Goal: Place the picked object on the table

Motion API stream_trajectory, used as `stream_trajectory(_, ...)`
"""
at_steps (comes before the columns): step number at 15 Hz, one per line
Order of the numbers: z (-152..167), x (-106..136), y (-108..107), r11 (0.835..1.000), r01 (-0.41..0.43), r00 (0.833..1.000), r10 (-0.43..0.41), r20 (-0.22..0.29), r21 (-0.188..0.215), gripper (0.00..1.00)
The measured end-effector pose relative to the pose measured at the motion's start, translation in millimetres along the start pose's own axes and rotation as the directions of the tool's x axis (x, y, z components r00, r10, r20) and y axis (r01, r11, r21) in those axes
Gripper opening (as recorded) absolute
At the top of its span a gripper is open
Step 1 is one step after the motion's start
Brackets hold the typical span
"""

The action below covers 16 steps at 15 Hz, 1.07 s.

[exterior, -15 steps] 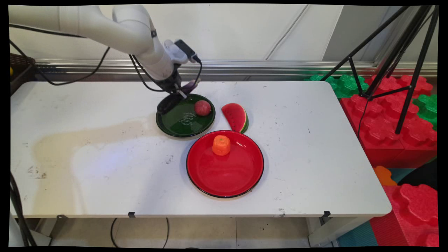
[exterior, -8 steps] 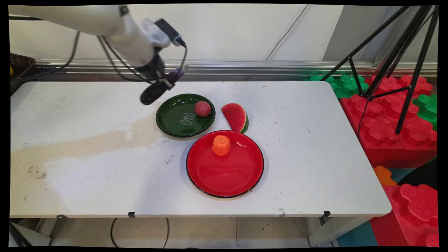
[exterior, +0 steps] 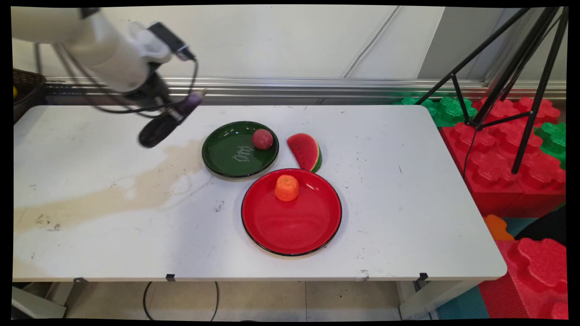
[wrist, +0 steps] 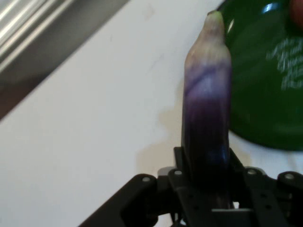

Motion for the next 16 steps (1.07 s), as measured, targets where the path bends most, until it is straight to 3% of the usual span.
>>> stream_trajectory(4,-17.0,-43.3,-5.4,0.997,0.072,0.995,-0.072,0.074,0.001,0.0)
stream_trajectory(8,-15.8,-64.4,-7.6,0.985,0.171,0.98,-0.172,0.103,0.027,0.0)
stream_trajectory(12,3.1,-66.4,-13.8,0.964,0.259,0.96,-0.264,0.096,0.065,0.0)
stream_trajectory(16,27.1,-59.3,-18.6,0.954,0.291,0.95,-0.297,0.094,0.079,0.0)
